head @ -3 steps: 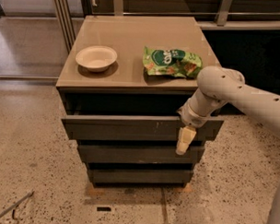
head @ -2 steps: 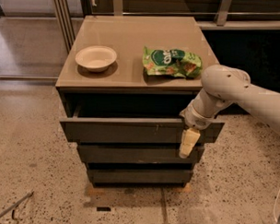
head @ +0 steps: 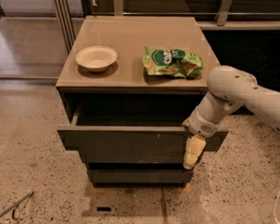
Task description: Open top drawer
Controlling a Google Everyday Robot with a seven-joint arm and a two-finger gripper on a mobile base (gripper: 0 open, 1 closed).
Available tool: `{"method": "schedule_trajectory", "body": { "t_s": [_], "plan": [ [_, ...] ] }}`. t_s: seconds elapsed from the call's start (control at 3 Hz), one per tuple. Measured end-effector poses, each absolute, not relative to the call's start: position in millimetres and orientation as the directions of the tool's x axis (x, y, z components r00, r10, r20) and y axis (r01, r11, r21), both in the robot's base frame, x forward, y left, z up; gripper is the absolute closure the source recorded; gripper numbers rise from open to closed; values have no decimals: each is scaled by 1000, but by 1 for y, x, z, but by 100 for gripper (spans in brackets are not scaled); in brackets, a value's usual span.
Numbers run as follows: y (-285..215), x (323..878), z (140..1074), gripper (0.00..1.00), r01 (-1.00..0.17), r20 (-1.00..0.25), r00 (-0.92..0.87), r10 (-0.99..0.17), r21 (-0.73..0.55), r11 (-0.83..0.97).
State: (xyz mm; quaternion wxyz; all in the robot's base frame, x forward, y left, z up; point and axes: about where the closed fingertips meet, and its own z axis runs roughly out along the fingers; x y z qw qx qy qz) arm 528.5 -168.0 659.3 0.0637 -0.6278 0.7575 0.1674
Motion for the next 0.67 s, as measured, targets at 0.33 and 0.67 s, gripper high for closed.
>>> {"method": "schedule_trajectory", "body": {
  "t_s": [0.33, 0.67],
  "plan": [
    [-168, 503, 670, 0, -956, -285, -223, -932, 249, 153],
    [-168, 503, 670, 0, -956, -285, -223, -932, 249, 153]
  ]
}}
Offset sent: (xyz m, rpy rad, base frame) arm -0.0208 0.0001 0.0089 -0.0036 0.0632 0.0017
